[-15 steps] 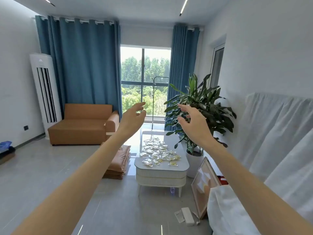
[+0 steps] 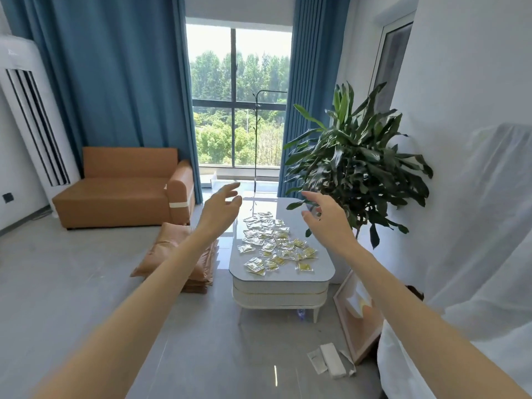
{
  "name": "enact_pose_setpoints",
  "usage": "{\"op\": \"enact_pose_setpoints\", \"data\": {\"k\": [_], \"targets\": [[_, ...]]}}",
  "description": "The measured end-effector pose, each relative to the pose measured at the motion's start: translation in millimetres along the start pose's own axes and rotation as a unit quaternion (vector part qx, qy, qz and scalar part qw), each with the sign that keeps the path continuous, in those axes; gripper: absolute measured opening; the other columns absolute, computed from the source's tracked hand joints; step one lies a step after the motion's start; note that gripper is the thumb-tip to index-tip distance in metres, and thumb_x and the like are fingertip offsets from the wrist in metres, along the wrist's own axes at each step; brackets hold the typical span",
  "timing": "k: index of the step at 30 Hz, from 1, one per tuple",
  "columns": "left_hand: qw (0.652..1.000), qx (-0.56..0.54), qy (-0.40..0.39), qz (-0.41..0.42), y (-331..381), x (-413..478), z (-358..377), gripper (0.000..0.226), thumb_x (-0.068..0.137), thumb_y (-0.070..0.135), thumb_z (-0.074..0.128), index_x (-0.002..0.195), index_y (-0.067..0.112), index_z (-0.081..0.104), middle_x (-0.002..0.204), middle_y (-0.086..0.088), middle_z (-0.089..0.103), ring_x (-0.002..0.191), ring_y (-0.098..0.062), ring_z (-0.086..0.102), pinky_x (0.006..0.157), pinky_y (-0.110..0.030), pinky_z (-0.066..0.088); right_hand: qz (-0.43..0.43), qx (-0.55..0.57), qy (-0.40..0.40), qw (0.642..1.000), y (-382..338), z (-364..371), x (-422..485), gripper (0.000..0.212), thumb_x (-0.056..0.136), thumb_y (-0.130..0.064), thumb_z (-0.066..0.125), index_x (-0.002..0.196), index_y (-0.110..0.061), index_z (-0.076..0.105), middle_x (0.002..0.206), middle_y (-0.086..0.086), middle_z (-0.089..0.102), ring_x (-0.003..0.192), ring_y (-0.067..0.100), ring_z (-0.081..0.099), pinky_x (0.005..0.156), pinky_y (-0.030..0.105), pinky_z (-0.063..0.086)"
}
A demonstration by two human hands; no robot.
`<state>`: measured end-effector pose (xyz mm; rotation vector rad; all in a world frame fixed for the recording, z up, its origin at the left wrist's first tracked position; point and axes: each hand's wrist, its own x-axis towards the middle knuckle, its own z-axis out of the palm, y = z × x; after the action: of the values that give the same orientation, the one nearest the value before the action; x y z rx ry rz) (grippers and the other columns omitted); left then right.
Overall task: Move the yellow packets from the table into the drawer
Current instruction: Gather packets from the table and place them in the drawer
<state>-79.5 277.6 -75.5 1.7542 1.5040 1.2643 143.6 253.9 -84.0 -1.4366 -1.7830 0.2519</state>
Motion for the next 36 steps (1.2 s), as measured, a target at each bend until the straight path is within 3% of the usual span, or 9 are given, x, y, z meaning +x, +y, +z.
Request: {"op": "enact_pose_setpoints", "data": {"k": [9, 16, 22, 26, 29, 31, 36], "targets": [[0.998, 0.01, -0.04, -0.047, -117.0, 144.2, 70.8, 0.041, 0.098, 0.02, 0.047, 0.139, 0.02, 0.045, 0.136, -0.007, 0.054, 0.118, -0.022, 0.055, 0.092, -0.029, 0.043, 0.054, 0.001, -0.042, 0.998, 107.7, 106.1, 118.4, 0.041, 0.095, -0.019, 0.054, 0.135, -0.022, 0.05, 0.133, 0.003, 0.052, 0.119, 0.024, 0.049, 0.103, 0.041, 0.04], [0.992, 0.006, -0.077, -0.101, -192.1, 268.5, 139.9, 0.041, 0.097, 0.02, 0.048, 0.137, 0.021, 0.047, 0.133, -0.007, 0.056, 0.115, -0.021, 0.056, 0.092, -0.034, 0.049, 0.112, 0.01, -0.086, 0.99, 200.9, 169.3, 226.7, 0.04, 0.095, -0.018, 0.055, 0.135, -0.017, 0.051, 0.13, 0.005, 0.054, 0.119, 0.021, 0.049, 0.1, 0.033, 0.04], [0.98, 0.02, -0.114, -0.159, -258.0, 349.4, 192.9, 0.038, 0.095, 0.019, 0.049, 0.133, 0.02, 0.05, 0.129, -0.007, 0.059, 0.111, -0.022, 0.059, 0.094, -0.033, 0.046, 0.169, 0.013, -0.122, 0.978, 275.2, 217.8, 295.5, 0.037, 0.094, -0.019, 0.056, 0.131, -0.022, 0.055, 0.127, 0.004, 0.055, 0.117, 0.023, 0.052, 0.101, 0.042, 0.043], [0.967, 0.029, -0.139, -0.211, -312.3, 393.0, 231.4, 0.04, 0.095, 0.018, 0.049, 0.135, 0.019, 0.049, 0.128, -0.006, 0.06, 0.114, -0.023, 0.058, 0.097, -0.033, 0.044, 0.201, 0.018, -0.16, 0.966, 328.2, 265.7, 328.5, 0.036, 0.094, -0.019, 0.055, 0.13, -0.019, 0.055, 0.133, 0.002, 0.055, 0.121, 0.021, 0.05, 0.103, 0.04, 0.041], [0.954, 0.037, -0.154, -0.257, -365.1, 422.4, 261.9, 0.041, 0.094, 0.016, 0.048, 0.135, 0.019, 0.049, 0.129, -0.005, 0.06, 0.102, -0.018, 0.058, 0.083, -0.025, 0.042, 0.223, 0.019, -0.191, 0.956, 366.9, 311.4, 349.6, 0.035, 0.095, -0.02, 0.053, 0.13, -0.018, 0.055, 0.133, 0.002, 0.055, 0.124, 0.021, 0.049, 0.105, 0.04, 0.04], [0.942, 0.038, -0.164, -0.291, -402.2, 440.6, 282.6, 0.043, 0.093, 0.017, 0.048, 0.136, 0.02, 0.047, 0.131, -0.005, 0.058, 0.099, -0.016, 0.056, 0.082, -0.024, 0.039, 0.24, 0.018, -0.217, 0.946, 392.1, 342.6, 363.7, 0.036, 0.094, -0.017, 0.054, 0.131, -0.016, 0.054, 0.135, 0.003, 0.053, 0.126, 0.022, 0.047, 0.106, 0.04, 0.039], [0.893, 0.017, -0.165, -0.417, -480.4, 473.1, 327.2, 0.047, 0.093, 0.019, 0.05, 0.14, 0.017, 0.043, 0.134, -0.008, 0.055, 0.116, -0.024, 0.055, 0.093, -0.027, 0.042, 0.309, 0.016, -0.269, 0.912, 448.4, 414.8, 396.8, 0.038, 0.094, -0.014, 0.054, 0.132, -0.014, 0.053, 0.134, 0.004, 0.054, 0.123, 0.024, 0.048, 0.104, 0.039, 0.04]]}}
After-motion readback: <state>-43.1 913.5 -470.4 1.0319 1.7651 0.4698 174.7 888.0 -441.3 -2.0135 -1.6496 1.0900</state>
